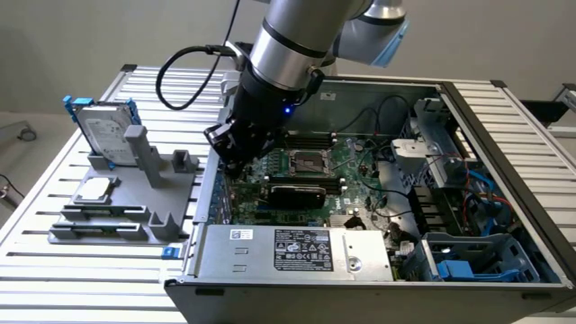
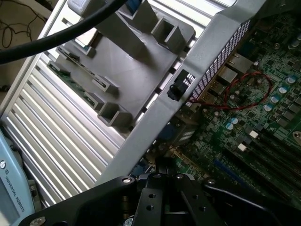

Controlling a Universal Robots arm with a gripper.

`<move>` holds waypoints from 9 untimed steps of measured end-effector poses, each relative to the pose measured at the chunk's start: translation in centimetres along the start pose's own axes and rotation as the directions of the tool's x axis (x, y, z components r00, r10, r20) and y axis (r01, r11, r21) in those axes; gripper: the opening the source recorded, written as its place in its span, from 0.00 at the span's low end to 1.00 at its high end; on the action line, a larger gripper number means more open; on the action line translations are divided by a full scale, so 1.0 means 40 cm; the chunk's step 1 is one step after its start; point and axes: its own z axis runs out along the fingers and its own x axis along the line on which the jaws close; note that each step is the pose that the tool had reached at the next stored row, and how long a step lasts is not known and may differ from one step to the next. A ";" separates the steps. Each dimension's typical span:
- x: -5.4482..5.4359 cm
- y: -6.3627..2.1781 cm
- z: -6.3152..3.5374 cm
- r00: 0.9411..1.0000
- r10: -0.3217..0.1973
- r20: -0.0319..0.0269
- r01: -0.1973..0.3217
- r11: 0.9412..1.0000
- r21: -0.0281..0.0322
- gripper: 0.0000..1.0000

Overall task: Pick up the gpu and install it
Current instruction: 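Press down on the gpu until it lock into place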

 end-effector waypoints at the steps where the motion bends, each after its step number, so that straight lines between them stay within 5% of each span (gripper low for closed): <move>1: 0.000 0.000 0.000 1.000 0.002 -0.001 -0.002 1.000 0.001 0.11; 9: -0.002 -0.001 0.005 1.000 0.018 -0.006 -0.018 1.000 0.007 0.11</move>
